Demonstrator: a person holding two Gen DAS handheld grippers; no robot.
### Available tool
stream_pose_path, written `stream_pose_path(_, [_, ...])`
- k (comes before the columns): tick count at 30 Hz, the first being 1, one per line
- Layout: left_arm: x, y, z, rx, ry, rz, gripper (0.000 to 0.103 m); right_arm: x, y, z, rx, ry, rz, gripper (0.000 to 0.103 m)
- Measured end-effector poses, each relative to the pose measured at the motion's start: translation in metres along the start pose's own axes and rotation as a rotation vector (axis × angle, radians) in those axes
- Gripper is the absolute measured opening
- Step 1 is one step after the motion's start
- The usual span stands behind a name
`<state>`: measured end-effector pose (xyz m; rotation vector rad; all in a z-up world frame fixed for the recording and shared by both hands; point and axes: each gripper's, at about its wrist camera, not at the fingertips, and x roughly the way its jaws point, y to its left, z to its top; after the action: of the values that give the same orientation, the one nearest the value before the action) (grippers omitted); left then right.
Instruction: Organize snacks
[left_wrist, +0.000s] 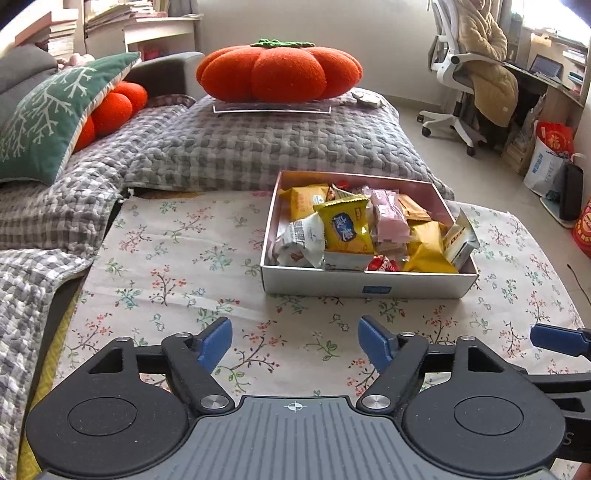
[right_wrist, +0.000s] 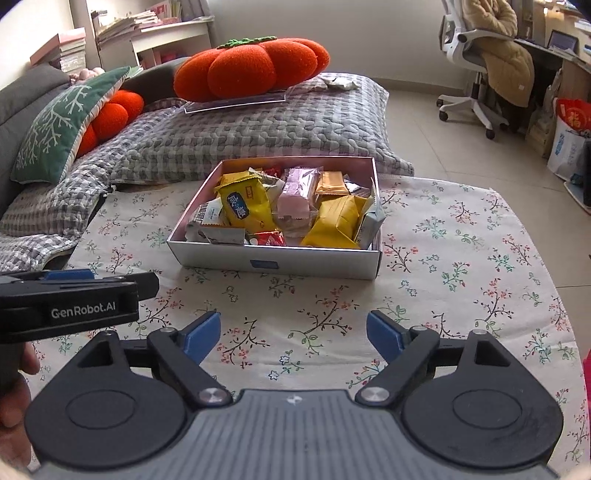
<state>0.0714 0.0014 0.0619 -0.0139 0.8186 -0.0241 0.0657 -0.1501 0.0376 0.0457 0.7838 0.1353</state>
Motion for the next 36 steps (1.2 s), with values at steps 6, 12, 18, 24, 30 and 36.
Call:
stream_pose_path(6, [0.0,0.0,0.0003,0.0,-0.003,0.007,0.088,-0.0002,-0.0007,0.0008,0.002,-0.002,-0.007,0.092])
stream_pose_path(12, [0.0008,0.0003,0.0002,-0.003,-0.002,0.013,0.095,0.0,-0.0015,0.0009,0.001,-0.001,-0.022,0.098])
stream_pose_path(18, [0.0011,0.0019,0.0005,-0.011,-0.002,0.026,0.098,0.0001,-0.003,0.0017,0.008,-0.004,-0.034,0.101])
stream_pose_path(24, [0.0,0.0003,0.0018,0.002,-0.008,0.04,0.101,0.0012,-0.0022,0.0016,0.004,-0.001,-0.039,0.102])
stream_pose_path(30, [-0.0001,-0.0018,0.0028,0.013,-0.003,0.037,0.102,0.0011,-0.0003,0.0015,-0.005,-0.004,-0.052,0.102])
stream_pose_path(36, [0.0001,-0.0006,0.003,0.005,0.0,0.042,0.102,0.0013,-0.0024,0.0018,0.003,-0.006,-0.062,0.102])
